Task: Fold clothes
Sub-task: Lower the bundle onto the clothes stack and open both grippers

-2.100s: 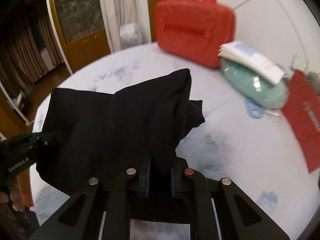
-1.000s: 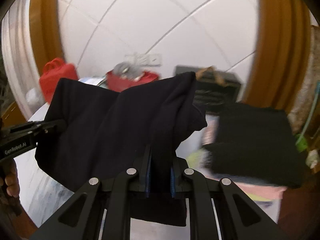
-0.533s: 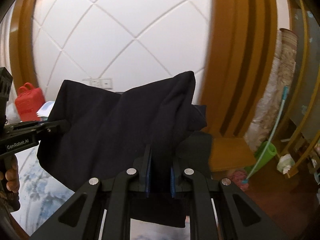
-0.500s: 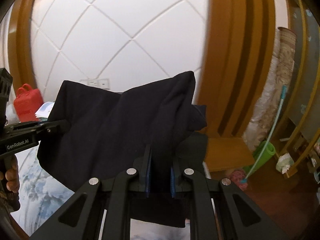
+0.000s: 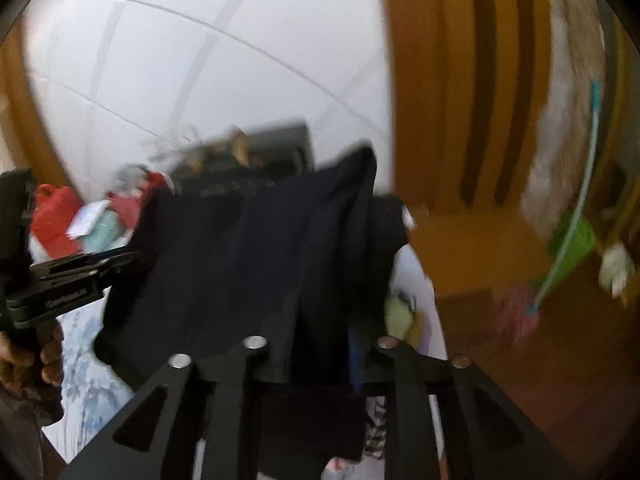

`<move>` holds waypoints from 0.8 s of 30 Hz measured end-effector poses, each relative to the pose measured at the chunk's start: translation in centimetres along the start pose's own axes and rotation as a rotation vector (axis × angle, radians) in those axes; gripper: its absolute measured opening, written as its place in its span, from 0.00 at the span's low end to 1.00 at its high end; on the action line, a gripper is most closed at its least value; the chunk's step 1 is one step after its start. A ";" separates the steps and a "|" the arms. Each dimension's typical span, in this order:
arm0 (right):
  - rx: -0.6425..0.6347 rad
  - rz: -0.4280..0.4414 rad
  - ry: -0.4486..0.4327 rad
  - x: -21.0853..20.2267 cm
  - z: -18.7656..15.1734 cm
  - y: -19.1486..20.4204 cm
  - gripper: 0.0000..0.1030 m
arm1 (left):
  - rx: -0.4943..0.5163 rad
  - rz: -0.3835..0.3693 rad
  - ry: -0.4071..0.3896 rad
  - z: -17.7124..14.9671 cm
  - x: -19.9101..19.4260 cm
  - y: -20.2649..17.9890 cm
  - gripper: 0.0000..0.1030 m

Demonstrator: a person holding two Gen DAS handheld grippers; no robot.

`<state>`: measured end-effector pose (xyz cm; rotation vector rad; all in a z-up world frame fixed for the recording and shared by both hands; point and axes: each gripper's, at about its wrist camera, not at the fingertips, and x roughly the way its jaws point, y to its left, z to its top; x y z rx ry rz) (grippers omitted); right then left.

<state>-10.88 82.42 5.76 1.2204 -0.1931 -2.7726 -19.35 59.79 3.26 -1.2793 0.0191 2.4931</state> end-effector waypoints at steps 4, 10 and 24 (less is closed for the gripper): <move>0.064 -0.002 0.002 0.6 -1.1 -0.6 0.71 | 0.001 0.029 0.012 -0.8 1.5 0.6 0.64; 0.088 -0.026 -0.088 -3.1 -1.7 0.2 1.00 | 0.035 0.072 -0.049 -1.1 -2.9 0.7 0.71; 0.068 -0.186 -0.179 -8.8 -8.4 5.7 1.00 | 0.279 -0.047 -0.155 -11.0 -11.0 -5.4 0.75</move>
